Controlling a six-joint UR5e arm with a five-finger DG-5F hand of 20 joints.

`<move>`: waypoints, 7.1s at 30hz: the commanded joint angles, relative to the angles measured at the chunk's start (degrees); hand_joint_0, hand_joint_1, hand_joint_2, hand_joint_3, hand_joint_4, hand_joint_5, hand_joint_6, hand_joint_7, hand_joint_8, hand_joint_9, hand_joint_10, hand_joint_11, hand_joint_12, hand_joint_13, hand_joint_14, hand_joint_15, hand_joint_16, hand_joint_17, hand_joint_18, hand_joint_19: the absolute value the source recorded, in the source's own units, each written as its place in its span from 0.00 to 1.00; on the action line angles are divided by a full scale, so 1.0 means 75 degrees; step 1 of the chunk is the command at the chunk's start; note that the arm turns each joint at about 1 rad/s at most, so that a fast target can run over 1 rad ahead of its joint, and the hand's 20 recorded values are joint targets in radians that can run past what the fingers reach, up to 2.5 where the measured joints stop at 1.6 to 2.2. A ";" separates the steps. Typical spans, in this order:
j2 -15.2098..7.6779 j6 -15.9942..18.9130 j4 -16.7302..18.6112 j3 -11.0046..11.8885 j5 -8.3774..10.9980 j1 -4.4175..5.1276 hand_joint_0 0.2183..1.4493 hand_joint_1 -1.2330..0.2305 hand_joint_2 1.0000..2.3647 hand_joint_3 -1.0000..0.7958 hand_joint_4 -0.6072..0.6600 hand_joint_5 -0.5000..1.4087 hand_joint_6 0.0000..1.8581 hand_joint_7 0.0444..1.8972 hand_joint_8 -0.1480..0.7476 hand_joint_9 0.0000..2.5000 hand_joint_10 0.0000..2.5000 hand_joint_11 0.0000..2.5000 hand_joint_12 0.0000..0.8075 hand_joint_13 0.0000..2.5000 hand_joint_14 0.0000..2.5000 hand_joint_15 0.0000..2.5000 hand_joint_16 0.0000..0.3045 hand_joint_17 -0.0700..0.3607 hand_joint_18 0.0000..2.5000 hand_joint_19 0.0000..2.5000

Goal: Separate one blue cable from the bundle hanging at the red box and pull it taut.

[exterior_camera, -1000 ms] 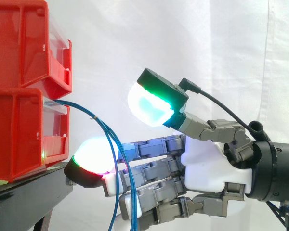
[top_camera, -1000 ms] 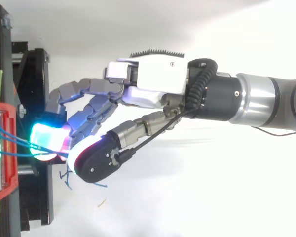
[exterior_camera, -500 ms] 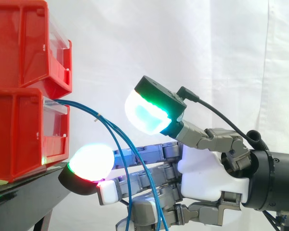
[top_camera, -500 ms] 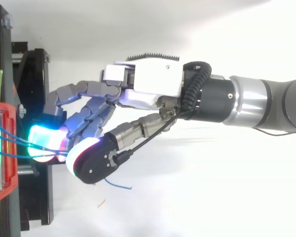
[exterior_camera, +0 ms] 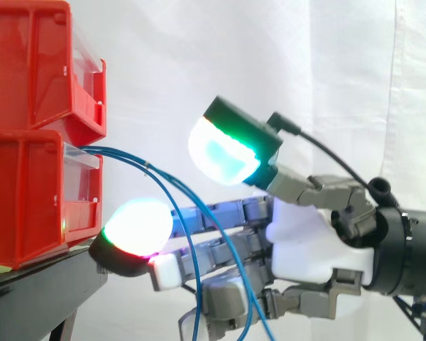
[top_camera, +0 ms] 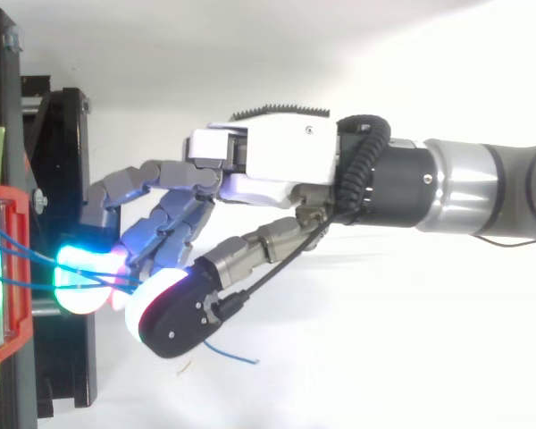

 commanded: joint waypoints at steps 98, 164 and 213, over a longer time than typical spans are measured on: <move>0.0746 -0.0295 -0.1247 0.0076 0.0346 0.0028 0.43 0.22 0.01 0.33 0.53 0.15 0.48 0.58 0.52 0.40 0.01 0.45 0.49 0.50 0.01 0.44 0.16 0.42 0.38 0.28; 0.0699 -0.0295 -0.1317 0.0076 0.0358 0.0040 0.45 0.18 0.01 0.33 0.54 0.16 0.47 0.62 0.52 0.39 0.01 0.44 0.50 0.47 0.01 0.42 0.16 0.42 0.37 0.28; 0.0711 -0.1162 -0.1891 0.0064 0.1166 0.0192 0.26 0.48 0.00 0.28 0.59 0.16 0.46 0.57 0.56 0.42 0.01 0.44 0.53 0.48 0.01 0.42 0.18 0.44 0.39 0.30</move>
